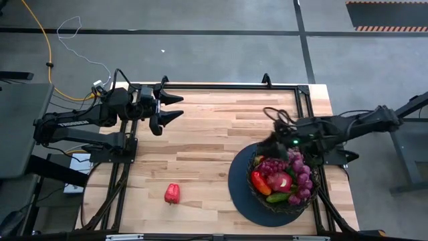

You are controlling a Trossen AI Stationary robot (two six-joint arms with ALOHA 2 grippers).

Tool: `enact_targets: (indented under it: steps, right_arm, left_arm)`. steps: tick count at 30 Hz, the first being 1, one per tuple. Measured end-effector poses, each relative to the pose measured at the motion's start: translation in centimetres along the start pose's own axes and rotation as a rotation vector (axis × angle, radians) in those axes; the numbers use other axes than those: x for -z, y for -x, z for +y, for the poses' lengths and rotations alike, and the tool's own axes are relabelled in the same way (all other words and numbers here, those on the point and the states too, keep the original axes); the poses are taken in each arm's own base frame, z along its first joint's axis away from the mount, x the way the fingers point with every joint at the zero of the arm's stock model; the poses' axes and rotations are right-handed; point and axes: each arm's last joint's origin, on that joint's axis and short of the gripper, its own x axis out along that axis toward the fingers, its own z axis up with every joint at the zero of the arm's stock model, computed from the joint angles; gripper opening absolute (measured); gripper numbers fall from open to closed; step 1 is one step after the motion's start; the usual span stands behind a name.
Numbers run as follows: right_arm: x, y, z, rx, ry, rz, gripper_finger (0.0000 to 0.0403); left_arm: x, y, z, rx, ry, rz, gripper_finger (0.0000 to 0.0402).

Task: Build produce basket
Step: Put the red bell pepper into the basket

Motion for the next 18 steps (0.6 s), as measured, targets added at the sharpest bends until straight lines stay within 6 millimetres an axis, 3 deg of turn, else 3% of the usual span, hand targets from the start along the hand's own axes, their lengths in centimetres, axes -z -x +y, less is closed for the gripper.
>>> enact_targets:
  steps: [5, 9, 18]
  right_arm:
    - [-1.7, -3.5, -1.6, 0.090, 0.301, -0.082, 0.0283]
    - [-3.2, -5.1, -2.7, 0.126, 0.445, -0.156, 0.0283]
    - [-6.2, -3.4, -3.0, 0.124, 0.499, -0.385, 0.0283]
  left_arm:
    - [0.0, 0.0, 0.0, -0.002, 0.073, 0.000, 0.0278]
    - [0.0, 0.0, 0.0, 0.006, 0.077, 0.003, 0.0278]
    - [1.0, 0.1, 0.3, -0.041, -0.032, 0.098, 0.0278]
